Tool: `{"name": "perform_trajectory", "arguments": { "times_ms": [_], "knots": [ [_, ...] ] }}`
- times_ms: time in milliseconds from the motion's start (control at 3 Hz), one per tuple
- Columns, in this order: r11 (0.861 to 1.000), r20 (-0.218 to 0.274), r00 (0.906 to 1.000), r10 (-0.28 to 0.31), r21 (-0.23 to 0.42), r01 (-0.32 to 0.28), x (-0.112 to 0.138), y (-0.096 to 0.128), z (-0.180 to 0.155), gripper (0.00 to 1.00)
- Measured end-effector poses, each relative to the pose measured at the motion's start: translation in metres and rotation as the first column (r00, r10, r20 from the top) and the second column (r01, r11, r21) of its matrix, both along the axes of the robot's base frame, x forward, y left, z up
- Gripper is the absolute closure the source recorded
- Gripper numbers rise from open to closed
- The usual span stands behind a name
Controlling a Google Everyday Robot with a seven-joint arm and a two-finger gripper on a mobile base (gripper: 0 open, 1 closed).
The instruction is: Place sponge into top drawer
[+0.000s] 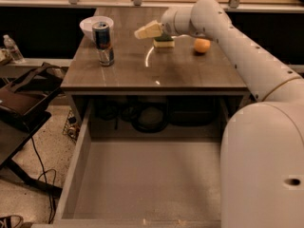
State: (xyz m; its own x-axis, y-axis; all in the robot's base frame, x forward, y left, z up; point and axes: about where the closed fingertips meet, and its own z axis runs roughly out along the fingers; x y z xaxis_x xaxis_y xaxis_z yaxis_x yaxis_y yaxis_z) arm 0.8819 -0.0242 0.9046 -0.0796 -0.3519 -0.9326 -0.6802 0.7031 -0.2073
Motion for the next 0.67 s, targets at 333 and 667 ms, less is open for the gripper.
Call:
{"name": "perform_trajectory", "arguments": {
  "times_ms": [333,667],
  "knots": [
    [0.997,-0.052,0.9957,-0.077,-0.007,0.077,0.024,-0.027,-0.023,0.00],
    [0.991,-0.090,0.9874,-0.130,-0.014,0.129,0.028,-0.050,-0.038,0.00]
  ]
}}
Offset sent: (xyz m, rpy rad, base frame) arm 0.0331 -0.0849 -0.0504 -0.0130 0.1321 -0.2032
